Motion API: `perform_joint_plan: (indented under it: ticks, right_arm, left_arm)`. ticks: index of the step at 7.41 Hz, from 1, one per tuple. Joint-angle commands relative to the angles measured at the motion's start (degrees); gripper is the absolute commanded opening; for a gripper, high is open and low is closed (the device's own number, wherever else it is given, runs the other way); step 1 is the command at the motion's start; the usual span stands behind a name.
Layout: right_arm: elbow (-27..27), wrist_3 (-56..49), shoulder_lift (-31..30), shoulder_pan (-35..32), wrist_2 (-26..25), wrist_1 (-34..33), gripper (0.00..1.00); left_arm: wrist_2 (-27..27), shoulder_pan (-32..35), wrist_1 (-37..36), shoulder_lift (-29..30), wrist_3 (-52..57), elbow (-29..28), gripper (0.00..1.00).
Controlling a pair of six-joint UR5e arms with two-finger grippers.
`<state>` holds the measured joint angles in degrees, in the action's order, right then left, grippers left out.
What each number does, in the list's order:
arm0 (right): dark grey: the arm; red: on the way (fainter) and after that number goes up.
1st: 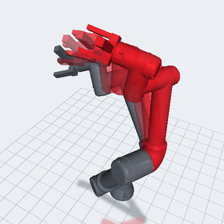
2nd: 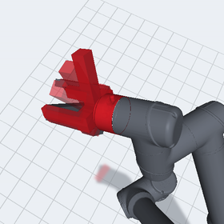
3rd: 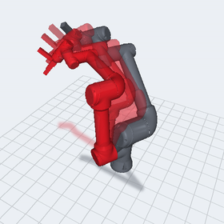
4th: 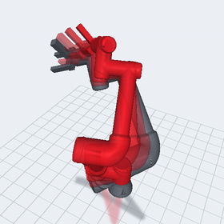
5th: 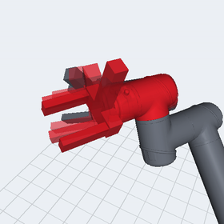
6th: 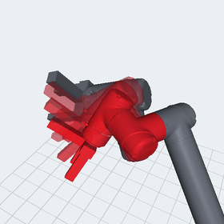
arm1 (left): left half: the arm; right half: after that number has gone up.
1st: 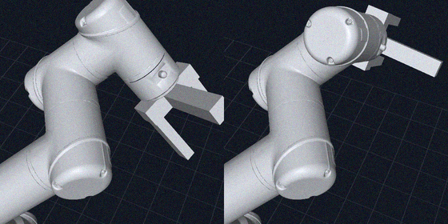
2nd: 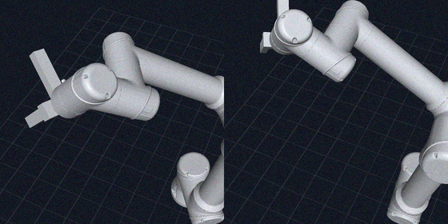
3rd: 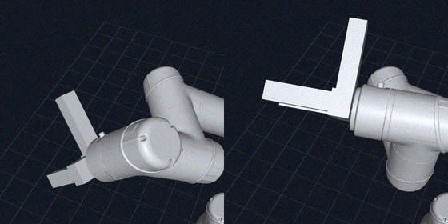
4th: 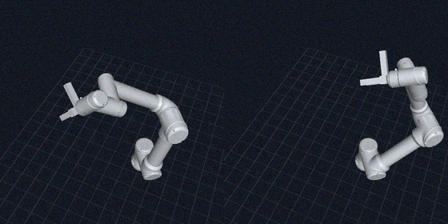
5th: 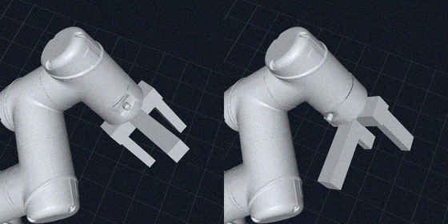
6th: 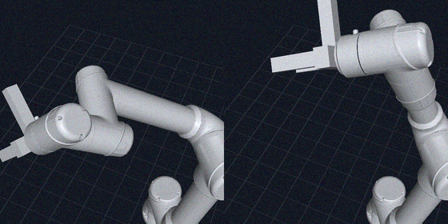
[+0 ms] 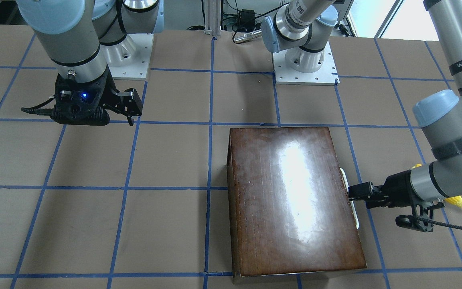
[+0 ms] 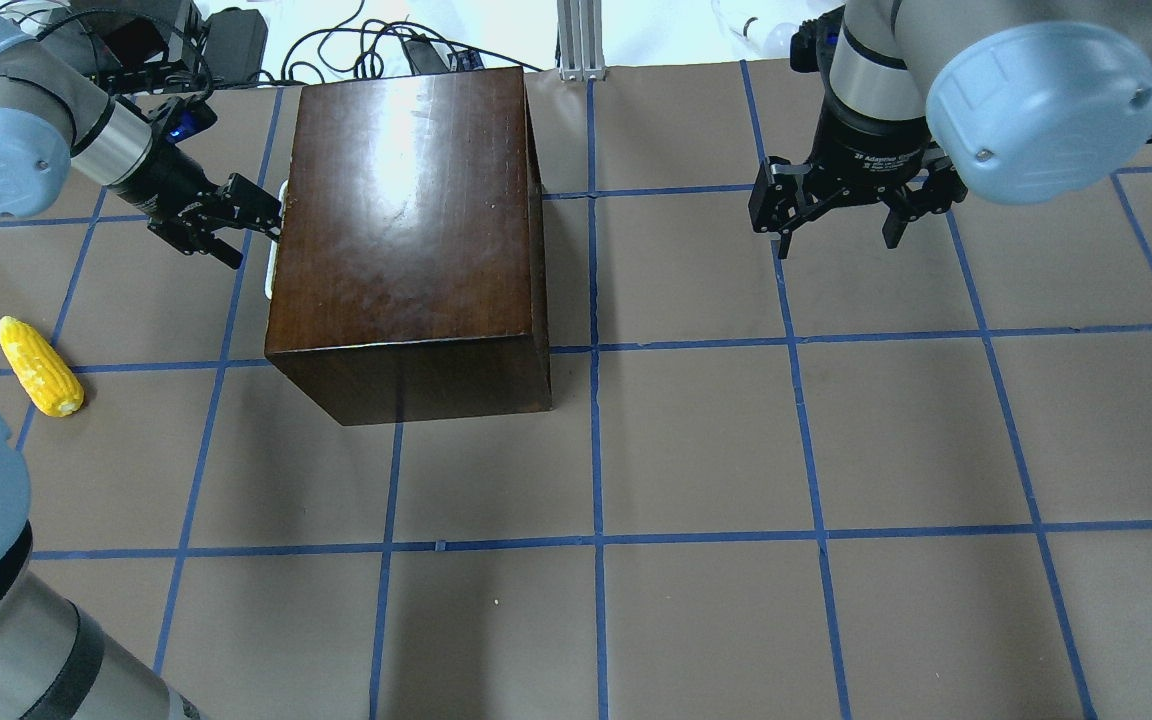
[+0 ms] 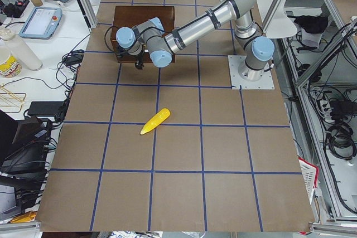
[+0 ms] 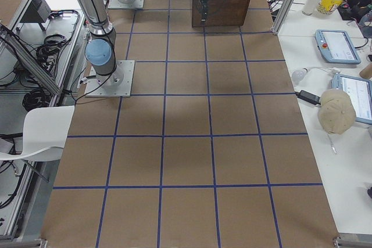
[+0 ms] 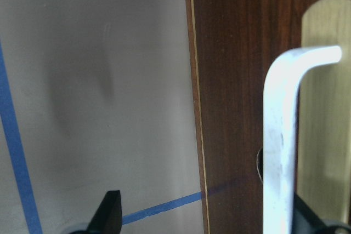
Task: Open drawer and put corn inside
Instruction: 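Close the left gripper on the white drawer handle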
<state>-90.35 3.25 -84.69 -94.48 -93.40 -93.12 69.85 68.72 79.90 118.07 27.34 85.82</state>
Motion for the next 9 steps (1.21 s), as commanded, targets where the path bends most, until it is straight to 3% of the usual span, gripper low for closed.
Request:
perform_joint_plan:
  ticks: [1,9]
  right_arm:
    - [0.00,0.00,0.05,0.00,-0.02,0.05,1.00]
    - [0.00,0.00,0.05,0.00,-0.02,-0.04,1.00]
  left_arm:
    - [0.46,-0.17,-0.01,-0.03,0.52,-0.56,1.00]
    - [2.82,-2.98,0.08,-0.12,7.27,-0.92,1.00]
